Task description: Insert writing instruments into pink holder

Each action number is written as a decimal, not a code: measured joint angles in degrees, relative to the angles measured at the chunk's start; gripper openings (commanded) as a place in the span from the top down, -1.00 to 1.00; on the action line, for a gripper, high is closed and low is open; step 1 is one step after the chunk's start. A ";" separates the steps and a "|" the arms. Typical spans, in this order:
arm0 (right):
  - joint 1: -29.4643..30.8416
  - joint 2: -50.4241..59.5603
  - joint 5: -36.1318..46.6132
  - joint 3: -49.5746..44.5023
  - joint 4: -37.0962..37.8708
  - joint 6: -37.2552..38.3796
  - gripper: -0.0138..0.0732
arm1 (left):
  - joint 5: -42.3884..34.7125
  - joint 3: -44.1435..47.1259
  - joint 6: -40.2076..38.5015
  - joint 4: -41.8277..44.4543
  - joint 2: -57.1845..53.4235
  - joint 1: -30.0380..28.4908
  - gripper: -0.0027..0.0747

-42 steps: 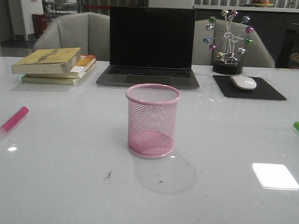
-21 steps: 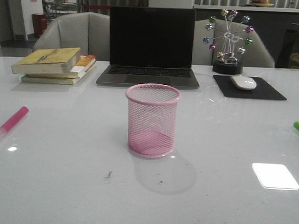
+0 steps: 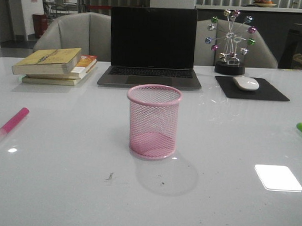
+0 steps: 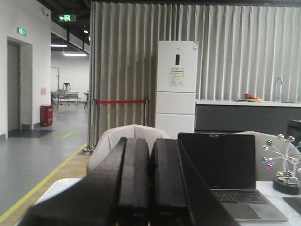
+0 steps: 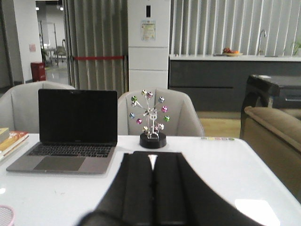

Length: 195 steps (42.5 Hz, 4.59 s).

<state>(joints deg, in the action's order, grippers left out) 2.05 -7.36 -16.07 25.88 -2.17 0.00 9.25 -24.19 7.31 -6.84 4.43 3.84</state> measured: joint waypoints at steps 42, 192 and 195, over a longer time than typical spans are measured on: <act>0.00 -41.21 -30.40 10.43 0.00 0.00 -0.34 | 30.74 -6.94 0.00 -0.28 29.46 0.00 -0.09; -38.97 -90.66 49.78 25.15 -10.88 -7.96 0.23 | 30.19 -6.94 0.00 -0.56 32.45 18.48 -0.33; -38.97 -92.48 49.87 25.15 -10.88 -8.09 0.23 | 30.19 -6.94 0.00 -0.56 32.45 18.48 -0.33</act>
<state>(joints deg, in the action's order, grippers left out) -36.92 -99.85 33.81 51.02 -13.06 -8.09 39.44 -31.12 7.31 -7.40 36.87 22.32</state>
